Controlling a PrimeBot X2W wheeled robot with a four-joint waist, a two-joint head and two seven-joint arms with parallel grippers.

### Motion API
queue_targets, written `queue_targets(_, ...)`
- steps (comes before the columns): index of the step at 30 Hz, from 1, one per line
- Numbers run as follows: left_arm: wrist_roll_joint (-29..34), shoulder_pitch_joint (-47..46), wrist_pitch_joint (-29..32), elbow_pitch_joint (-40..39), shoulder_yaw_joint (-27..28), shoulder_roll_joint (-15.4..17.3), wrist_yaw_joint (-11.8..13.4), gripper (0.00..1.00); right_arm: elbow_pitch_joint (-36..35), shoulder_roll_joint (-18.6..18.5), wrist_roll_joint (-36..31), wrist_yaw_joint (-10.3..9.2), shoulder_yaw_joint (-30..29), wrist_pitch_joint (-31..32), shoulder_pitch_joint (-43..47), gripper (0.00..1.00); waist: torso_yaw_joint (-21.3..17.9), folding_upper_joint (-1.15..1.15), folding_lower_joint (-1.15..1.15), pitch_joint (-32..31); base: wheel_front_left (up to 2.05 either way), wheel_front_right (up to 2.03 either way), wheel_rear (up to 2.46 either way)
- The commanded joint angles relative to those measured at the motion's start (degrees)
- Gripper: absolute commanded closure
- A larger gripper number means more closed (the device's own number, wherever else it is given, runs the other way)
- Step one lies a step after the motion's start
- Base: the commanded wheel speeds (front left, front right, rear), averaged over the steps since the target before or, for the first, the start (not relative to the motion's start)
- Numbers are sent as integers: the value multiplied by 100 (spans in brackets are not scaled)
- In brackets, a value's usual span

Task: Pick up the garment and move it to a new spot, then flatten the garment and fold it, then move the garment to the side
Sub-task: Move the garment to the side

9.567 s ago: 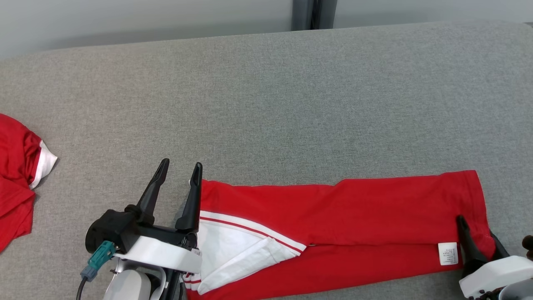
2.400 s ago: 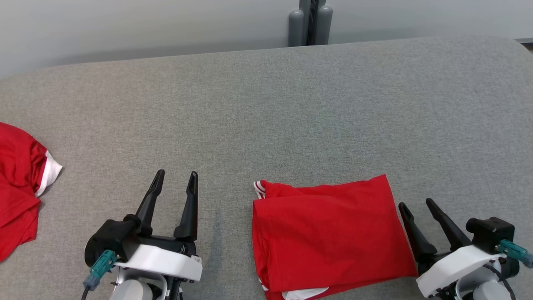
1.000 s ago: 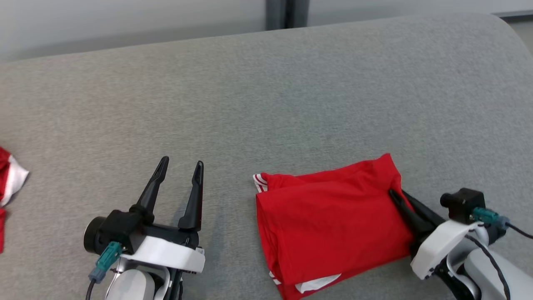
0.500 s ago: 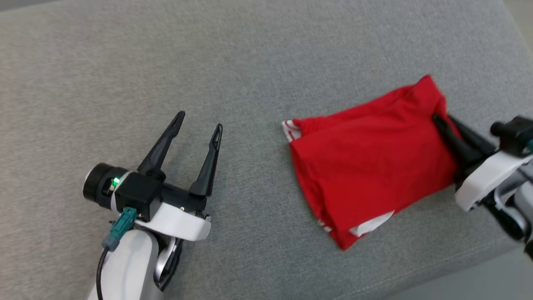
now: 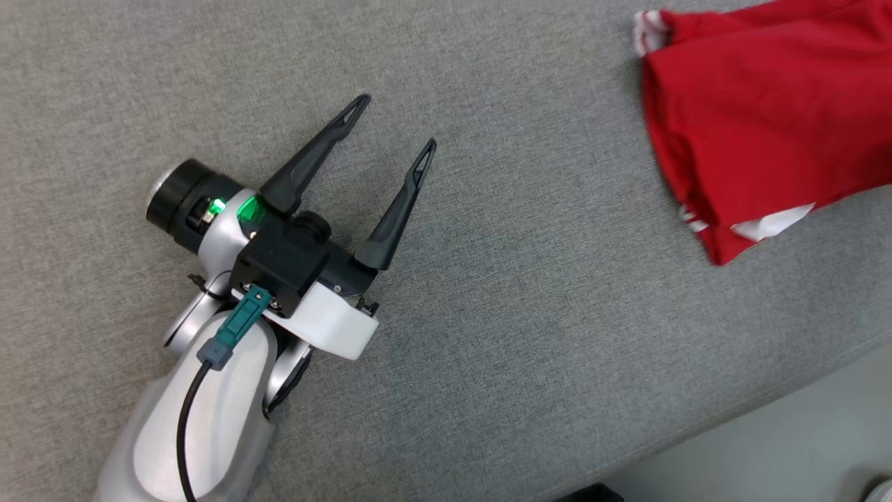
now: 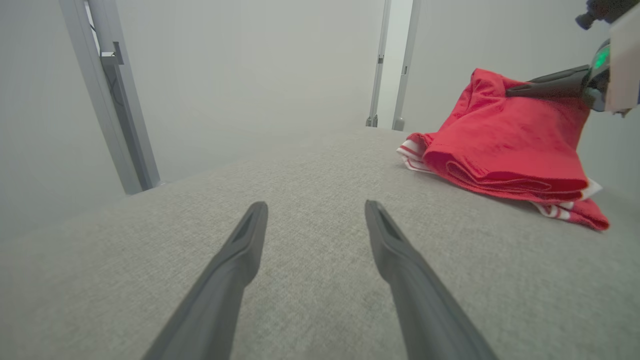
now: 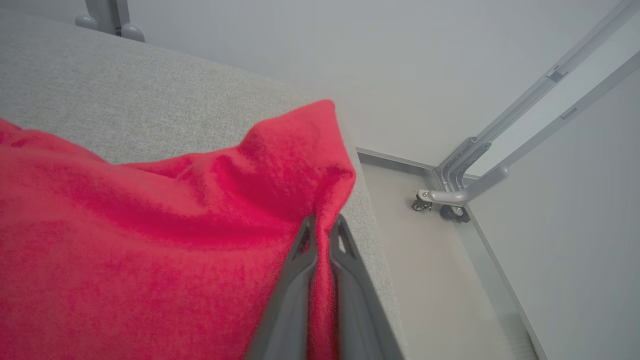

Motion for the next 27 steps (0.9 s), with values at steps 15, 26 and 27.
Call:
queue_targets(15, -72, -202, 188, -392, -280, 100, 22, 0, 1218, 32, -1208, -7, -1595, -24, -755, 15, 247, 0, 0, 436, 0, 0, 0)
queue_targets(26, -204, -80, -171, -118, -372, -50, 116, 0, 1264, 253, -1270, -6, -1623, -22, -530, 0, 438, 0, 0, -97, 0, 0, 0)
queue_targets(27, -228, -60, -211, -89, -363, -67, 136, 0, 1197, 286, -1241, -6, -1603, -22, -502, 0, 455, 0, 0, -175, 0, 0, 0)
